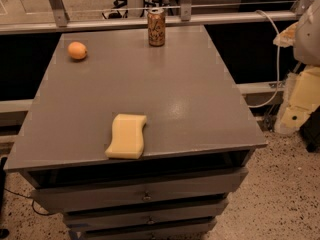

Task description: Pick sponge

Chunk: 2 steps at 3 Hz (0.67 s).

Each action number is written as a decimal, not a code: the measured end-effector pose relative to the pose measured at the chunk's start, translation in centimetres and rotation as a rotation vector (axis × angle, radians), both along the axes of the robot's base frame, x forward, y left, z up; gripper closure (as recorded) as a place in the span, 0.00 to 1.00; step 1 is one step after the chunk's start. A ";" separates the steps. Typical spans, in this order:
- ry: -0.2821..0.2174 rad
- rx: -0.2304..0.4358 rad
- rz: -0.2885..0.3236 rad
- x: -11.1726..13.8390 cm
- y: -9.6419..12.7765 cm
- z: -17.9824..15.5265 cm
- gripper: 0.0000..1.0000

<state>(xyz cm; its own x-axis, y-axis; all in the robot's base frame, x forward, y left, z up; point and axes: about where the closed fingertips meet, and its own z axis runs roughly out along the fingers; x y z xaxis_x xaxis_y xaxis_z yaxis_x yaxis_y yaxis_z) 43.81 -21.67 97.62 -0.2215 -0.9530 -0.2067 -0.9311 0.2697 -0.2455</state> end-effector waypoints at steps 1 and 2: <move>0.000 0.000 0.000 0.0 0.0 0.0 0.00; 0.011 0.081 0.006 0.1 1.8 -1.5 0.00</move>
Offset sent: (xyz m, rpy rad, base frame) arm 0.0034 0.0649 -0.0544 0.2972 0.0628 0.0243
